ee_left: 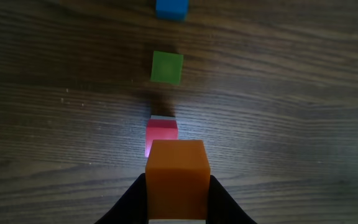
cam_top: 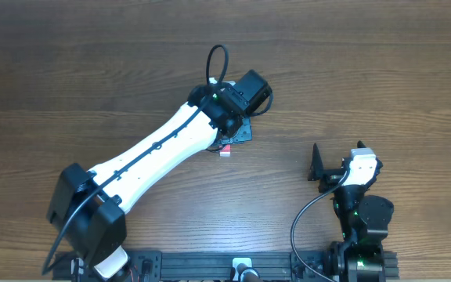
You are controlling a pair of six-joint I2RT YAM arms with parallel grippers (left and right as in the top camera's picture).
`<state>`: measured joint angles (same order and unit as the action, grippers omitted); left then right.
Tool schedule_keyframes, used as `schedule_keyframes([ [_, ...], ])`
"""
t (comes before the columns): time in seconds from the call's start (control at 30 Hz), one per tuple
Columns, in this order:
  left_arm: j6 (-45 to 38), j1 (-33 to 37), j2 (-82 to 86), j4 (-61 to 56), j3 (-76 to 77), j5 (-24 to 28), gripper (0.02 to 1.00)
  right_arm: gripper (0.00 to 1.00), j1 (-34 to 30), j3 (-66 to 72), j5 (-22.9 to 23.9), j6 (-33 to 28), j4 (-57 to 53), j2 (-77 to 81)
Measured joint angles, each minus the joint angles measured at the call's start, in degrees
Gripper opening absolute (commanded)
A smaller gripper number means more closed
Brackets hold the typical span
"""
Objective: Stack Cubes
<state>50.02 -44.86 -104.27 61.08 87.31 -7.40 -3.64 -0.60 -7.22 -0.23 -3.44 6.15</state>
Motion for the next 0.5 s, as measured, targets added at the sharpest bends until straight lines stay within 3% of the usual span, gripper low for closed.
schedule_keyframes([
  [0.5,-2.49,0.00,-4.76,1.22,0.02,3.21,0.038,0.993,0.00,0.00,0.02,0.00,0.00,0.00],
])
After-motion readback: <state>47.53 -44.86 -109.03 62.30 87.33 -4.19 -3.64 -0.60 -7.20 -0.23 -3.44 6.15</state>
